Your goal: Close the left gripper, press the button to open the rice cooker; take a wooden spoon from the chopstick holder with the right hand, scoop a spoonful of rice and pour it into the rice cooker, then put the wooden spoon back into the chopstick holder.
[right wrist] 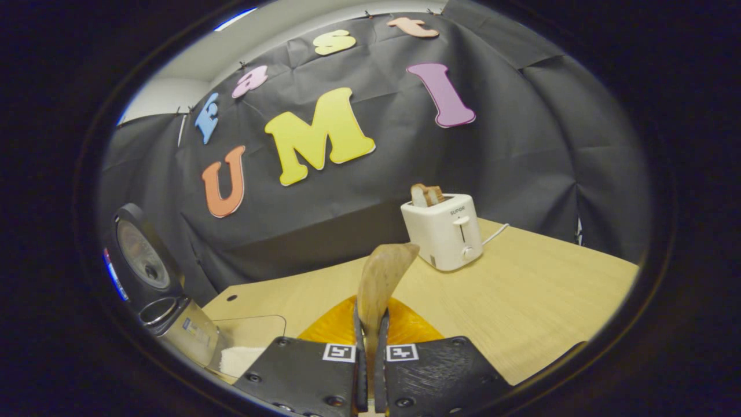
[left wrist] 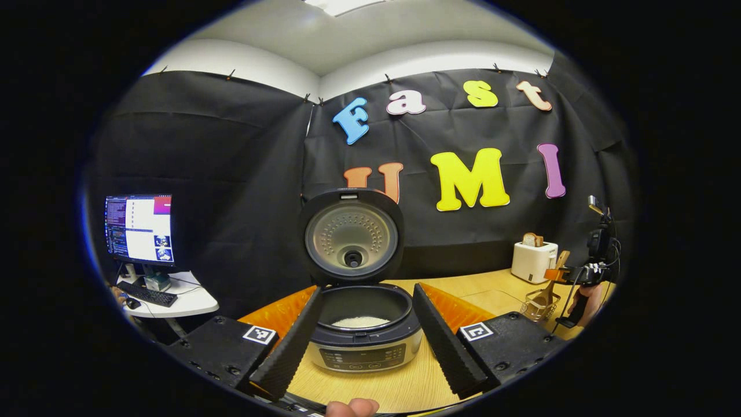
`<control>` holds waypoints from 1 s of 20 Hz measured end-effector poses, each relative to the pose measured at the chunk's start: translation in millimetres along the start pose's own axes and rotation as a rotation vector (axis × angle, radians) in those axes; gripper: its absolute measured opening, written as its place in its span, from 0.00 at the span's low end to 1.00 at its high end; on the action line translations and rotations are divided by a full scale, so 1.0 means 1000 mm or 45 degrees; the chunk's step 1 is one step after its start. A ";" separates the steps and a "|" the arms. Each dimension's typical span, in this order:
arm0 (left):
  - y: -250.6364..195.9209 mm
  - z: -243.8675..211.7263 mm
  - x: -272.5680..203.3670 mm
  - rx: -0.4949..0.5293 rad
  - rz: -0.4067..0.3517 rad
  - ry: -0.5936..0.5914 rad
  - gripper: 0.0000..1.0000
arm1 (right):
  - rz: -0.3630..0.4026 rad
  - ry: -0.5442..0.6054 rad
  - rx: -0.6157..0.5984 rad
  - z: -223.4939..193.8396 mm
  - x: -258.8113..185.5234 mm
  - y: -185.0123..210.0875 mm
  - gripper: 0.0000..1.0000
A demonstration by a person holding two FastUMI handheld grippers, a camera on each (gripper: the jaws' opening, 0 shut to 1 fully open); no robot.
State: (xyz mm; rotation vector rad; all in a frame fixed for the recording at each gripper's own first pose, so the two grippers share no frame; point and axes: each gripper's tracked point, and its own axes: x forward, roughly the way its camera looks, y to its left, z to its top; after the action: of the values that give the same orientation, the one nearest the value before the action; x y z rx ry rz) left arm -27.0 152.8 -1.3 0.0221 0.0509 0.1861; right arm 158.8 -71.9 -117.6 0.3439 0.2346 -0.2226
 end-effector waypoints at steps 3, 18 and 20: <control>0.000 0.000 0.000 -0.007 -0.001 0.000 0.99 | 0.021 0.006 0.035 0.000 -0.002 0.000 0.05; -0.022 0.003 0.003 -0.084 -0.025 -0.013 0.99 | 0.068 -0.075 -0.128 0.036 -0.045 -0.024 0.95; -0.036 0.010 0.001 -0.117 -0.033 -0.044 0.99 | 0.081 -0.076 -0.152 0.042 -0.050 -0.027 0.91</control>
State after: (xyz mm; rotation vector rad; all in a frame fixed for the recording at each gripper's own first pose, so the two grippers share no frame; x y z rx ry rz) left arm -19.2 116.9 7.7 -0.0672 0.0084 0.1621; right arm 112.3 -102.8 -73.9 0.2255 0.1769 -0.1551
